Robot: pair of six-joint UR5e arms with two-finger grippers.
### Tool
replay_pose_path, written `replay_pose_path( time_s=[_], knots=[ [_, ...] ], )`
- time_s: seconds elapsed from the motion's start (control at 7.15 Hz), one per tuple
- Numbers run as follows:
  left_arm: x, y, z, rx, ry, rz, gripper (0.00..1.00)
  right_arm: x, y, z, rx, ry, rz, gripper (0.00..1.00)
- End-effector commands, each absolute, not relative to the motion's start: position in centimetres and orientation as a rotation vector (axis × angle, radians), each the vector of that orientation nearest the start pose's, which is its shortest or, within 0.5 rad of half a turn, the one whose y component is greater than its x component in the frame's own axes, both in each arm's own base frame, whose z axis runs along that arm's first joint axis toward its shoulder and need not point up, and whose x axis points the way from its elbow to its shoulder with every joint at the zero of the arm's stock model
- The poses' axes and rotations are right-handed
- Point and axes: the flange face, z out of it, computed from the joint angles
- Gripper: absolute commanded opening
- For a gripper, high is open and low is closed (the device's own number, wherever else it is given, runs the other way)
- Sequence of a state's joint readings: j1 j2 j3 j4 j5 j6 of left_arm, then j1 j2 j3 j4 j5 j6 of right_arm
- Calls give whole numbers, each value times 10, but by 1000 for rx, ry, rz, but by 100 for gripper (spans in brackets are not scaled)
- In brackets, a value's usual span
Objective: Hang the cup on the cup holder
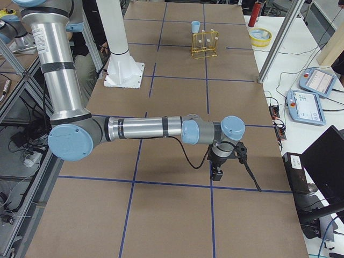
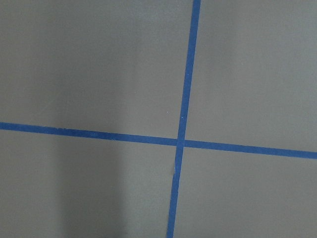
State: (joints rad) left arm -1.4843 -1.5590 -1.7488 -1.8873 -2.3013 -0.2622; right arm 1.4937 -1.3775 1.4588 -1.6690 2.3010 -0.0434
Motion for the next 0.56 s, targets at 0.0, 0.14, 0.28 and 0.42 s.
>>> replay_pose_path(
  time_s=[0.0,0.14,0.28,0.42],
  knots=[
    [35,-505,498,334,811,-92,100,23,-574,624,-28,-730,-110,100],
    [55,-504,484,380,822,-135,100,23,-574,624,-28,-730,-110,100],
    [77,-498,466,471,840,-105,100,23,-574,624,-28,-730,-110,100],
    [93,-482,461,527,835,-157,100,23,-574,624,-28,-730,-108,100]
  ],
)
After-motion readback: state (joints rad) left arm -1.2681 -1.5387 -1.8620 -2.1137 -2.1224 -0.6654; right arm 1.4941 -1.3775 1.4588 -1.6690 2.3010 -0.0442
